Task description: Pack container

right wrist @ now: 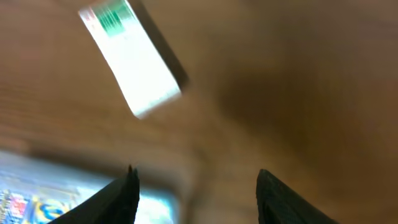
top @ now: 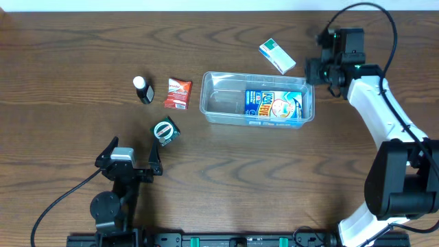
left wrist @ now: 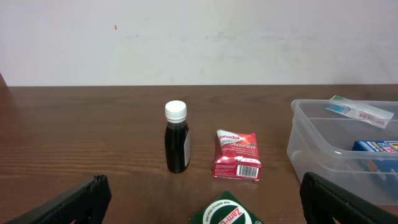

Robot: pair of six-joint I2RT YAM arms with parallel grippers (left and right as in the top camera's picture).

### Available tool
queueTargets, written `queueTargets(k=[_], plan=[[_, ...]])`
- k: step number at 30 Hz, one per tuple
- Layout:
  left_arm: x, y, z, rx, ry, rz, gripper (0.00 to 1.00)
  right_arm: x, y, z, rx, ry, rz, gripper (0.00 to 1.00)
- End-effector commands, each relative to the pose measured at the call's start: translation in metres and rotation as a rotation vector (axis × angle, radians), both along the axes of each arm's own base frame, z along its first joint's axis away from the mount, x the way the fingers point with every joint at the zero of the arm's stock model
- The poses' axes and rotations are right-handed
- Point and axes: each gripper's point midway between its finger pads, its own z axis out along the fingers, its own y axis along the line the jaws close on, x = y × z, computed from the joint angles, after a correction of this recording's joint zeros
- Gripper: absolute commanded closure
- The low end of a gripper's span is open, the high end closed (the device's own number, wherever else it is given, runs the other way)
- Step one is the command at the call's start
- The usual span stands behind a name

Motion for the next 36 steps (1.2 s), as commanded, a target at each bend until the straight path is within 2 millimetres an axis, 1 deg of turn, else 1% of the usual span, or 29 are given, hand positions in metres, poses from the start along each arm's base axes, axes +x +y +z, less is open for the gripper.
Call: queueTargets(k=[1, 4, 5, 7, 9, 10, 11, 15, 20, 25, 31, 36], plan=[[0.000, -0.002, -0.015, -0.011, 0.044, -0.009, 0.02, -0.004, -0.027, -0.003, -0.075, 0.036, -0.101, 0.44], [0.000, -0.002, -0.015, -0.011, 0.044, -0.009, 0.02, -0.012, -0.041, -0.007, -0.124, 0.067, -0.138, 0.54], [0.000, -0.002, -0.015, -0.011, 0.044, -0.009, 0.02, -0.013, -0.044, -0.008, -0.132, 0.074, -0.147, 0.63], [0.000, -0.002, -0.015, -0.011, 0.044, -0.009, 0.02, -0.016, -0.050, -0.009, -0.136, 0.085, -0.159, 0.73], [0.000, -0.002, -0.015, -0.011, 0.044, -0.009, 0.02, -0.019, -0.053, -0.011, -0.135, 0.101, -0.167, 0.93], [0.000, -0.002, -0.015, -0.011, 0.044, -0.009, 0.02, -0.023, -0.053, -0.013, -0.129, 0.117, -0.170, 0.98], [0.000, -0.002, -0.015, -0.011, 0.044, -0.009, 0.02, -0.027, -0.052, -0.015, -0.116, 0.135, -0.172, 0.99], [0.000, -0.002, -0.015, -0.011, 0.044, -0.009, 0.02, -0.042, -0.032, -0.023, -0.019, 0.213, -0.113, 0.99], [0.000, -0.002, -0.015, -0.011, 0.044, -0.009, 0.02, -0.050, 0.003, -0.023, 0.138, 0.248, -0.020, 0.99], [0.000, -0.002, -0.015, -0.011, 0.044, -0.009, 0.02, -0.049, 0.030, -0.017, 0.236, 0.236, 0.053, 0.99], [0.000, -0.002, -0.015, -0.011, 0.044, -0.009, 0.02, -0.042, 0.041, -0.011, 0.262, 0.198, 0.108, 0.99], [0.000, -0.002, -0.015, -0.011, 0.044, -0.009, 0.02, -0.038, 0.061, -0.004, 0.304, 0.156, 0.193, 0.99]])
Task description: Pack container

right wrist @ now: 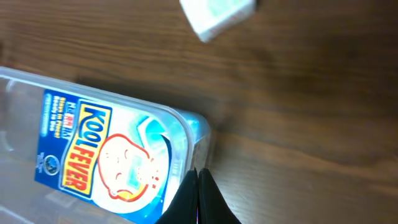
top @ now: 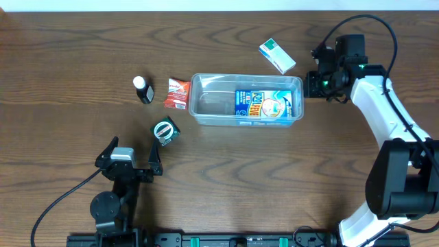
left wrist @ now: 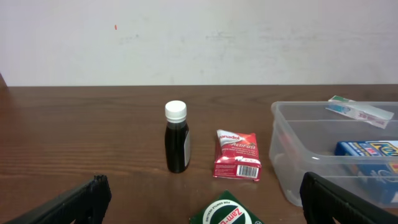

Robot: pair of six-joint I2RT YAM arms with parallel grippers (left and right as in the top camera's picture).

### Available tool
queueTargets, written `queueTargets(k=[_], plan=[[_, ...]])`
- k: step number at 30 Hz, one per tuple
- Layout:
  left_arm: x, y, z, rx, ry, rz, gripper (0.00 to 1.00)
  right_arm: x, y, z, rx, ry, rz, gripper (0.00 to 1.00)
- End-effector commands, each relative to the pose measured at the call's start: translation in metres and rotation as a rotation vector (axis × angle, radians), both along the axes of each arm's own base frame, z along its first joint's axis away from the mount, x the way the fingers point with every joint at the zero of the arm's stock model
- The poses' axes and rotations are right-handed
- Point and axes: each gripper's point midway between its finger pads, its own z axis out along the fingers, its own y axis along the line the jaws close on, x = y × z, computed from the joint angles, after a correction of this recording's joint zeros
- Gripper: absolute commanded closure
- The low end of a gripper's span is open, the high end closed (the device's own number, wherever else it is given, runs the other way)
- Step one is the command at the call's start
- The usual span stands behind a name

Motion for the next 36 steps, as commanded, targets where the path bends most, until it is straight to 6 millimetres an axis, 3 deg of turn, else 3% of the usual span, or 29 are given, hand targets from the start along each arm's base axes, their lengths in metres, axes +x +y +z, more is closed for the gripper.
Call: queueTargets(k=[1, 13, 21, 27, 32, 36], plan=[[0.000, -0.002, -0.015, -0.011, 0.044, -0.009, 0.02, 0.003, 0.025, 0.010, 0.078, -0.033, 0.087, 0.99], [0.000, -0.002, -0.015, -0.011, 0.044, -0.009, 0.02, 0.001, 0.073, 0.018, 0.107, -0.083, 0.200, 0.97], [0.000, -0.002, -0.015, -0.011, 0.044, -0.009, 0.02, 0.018, 0.083, 0.034, 0.148, -0.183, 0.227, 0.99], [0.000, -0.002, -0.015, -0.011, 0.044, -0.009, 0.02, 0.028, 0.055, 0.045, 0.174, -0.211, 0.160, 0.99], [0.000, -0.002, -0.015, -0.011, 0.044, -0.009, 0.02, 0.027, 0.017, 0.027, 0.068, -0.149, 0.040, 0.94], [0.000, -0.002, -0.015, -0.011, 0.044, -0.009, 0.02, 0.027, 0.013, 0.021, 0.027, -0.141, 0.024, 0.92]])
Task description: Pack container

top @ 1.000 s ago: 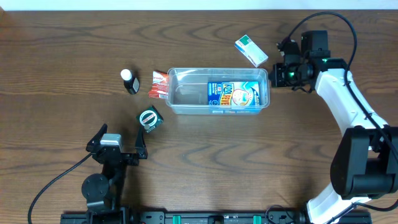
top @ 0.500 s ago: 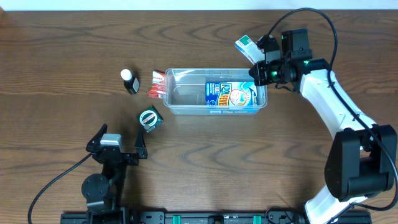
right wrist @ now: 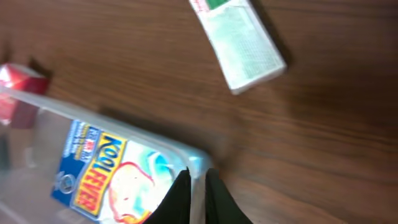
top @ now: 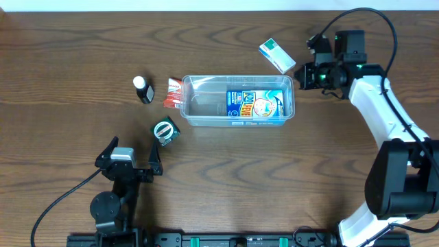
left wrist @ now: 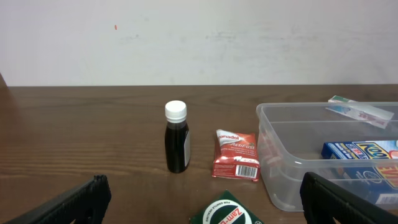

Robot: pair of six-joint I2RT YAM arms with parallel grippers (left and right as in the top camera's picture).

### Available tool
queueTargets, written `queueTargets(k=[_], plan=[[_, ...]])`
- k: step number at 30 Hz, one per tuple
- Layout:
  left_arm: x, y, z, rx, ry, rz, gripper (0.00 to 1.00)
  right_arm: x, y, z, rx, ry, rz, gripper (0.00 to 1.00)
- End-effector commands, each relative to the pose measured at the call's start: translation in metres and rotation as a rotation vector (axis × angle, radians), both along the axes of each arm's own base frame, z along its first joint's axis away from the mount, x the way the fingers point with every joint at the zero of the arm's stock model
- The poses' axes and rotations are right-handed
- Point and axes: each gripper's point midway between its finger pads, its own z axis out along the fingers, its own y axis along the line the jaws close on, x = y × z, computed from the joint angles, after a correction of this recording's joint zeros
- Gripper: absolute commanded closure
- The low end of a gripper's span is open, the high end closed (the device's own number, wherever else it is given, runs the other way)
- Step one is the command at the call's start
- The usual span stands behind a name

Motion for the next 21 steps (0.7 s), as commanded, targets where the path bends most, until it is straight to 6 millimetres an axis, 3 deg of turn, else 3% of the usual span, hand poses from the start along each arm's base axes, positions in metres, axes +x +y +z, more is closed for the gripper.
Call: queueTargets(k=[1, 10, 21], plan=[[0.000, -0.002, -0.015, -0.011, 0.044, -0.009, 0.02, 0.002, -0.002, 0.001, -0.037, -0.005, -0.023, 0.92], [0.000, -0.002, -0.015, -0.011, 0.044, -0.009, 0.02, -0.007, -0.013, -0.029, -0.139, 0.105, -0.150, 0.94], [0.000, -0.002, -0.015, -0.011, 0.044, -0.009, 0.02, -0.017, 0.029, -0.042, -0.034, 0.160, -0.042, 0.95]])
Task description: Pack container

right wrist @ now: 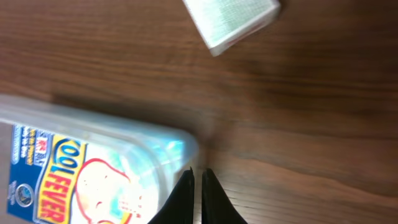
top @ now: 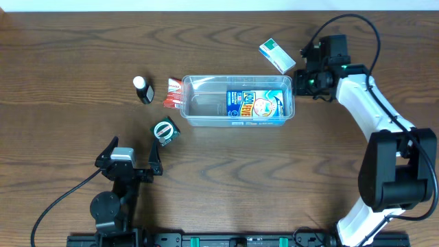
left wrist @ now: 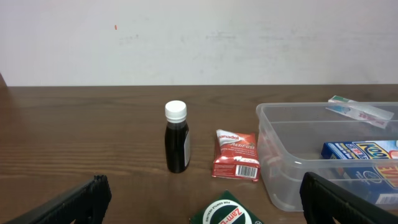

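Note:
A clear plastic container (top: pixel 206 103) lies mid-table with a blue Kool Fever box (top: pixel 257 105) in its right half. My right gripper (top: pixel 304 78) is at the container's right end. In the right wrist view its fingers (right wrist: pixel 194 177) stand almost together, shut on nothing, beside the container's corner (right wrist: pixel 168 140). A white-and-green box (top: pixel 276 56) lies just behind it. My left gripper (left wrist: pixel 208 205) rests open near the table's front, above a green Zam-Buk box (left wrist: pixel 227 214). A dark bottle (left wrist: pixel 176 146) and a red packet (left wrist: pixel 236 155) stand left of the container.
The red packet (top: pixel 175 94) touches the container's left end. The bottle (top: pixel 143 90) stands upright a little further left. The Zam-Buk box (top: pixel 165 130) lies in front of them. A pale wall rises behind the table's far edge (left wrist: pixel 124 86).
My right gripper has shifted slightly left at the container's right end, its fingers still close together. The container and the loose items have not moved.
At first the container lay further right and my right gripper was open beyond its right end. Then the gripper was shut against that end and the container lay further left. Later the container touched the red packet, where it stays. The left arm never moved.

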Robot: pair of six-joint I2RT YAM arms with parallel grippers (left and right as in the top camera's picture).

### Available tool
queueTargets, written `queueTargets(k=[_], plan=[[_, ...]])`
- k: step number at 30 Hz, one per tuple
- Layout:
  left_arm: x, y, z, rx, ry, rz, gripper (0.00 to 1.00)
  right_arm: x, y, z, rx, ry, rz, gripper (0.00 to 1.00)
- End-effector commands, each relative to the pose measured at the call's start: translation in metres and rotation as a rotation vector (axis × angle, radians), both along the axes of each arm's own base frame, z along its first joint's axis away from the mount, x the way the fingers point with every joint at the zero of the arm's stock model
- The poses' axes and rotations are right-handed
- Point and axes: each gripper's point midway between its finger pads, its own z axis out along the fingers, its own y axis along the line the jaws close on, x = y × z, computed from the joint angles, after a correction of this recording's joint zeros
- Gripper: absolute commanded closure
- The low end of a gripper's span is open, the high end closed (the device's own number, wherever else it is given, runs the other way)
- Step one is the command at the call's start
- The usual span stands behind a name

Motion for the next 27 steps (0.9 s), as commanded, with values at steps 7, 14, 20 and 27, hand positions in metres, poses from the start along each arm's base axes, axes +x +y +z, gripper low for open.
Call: queueTargets(k=[7, 14, 20, 27], plan=[[0.000, -0.002, -0.015, -0.011, 0.044, -0.009, 0.02, -0.007, 0.036, 0.003, 0.104, 0.012, 0.078, 0.95], [0.000, -0.002, -0.015, -0.011, 0.044, -0.009, 0.02, -0.003, 0.036, 0.005, 0.041, -0.068, 0.220, 0.99], [0.000, -0.002, -0.015, -0.011, 0.044, -0.009, 0.02, 0.028, 0.018, 0.016, -0.070, -0.222, 0.241, 0.99], [0.000, -0.002, -0.015, -0.011, 0.044, -0.009, 0.02, 0.068, 0.003, 0.048, -0.126, -0.453, 0.270, 0.98]])
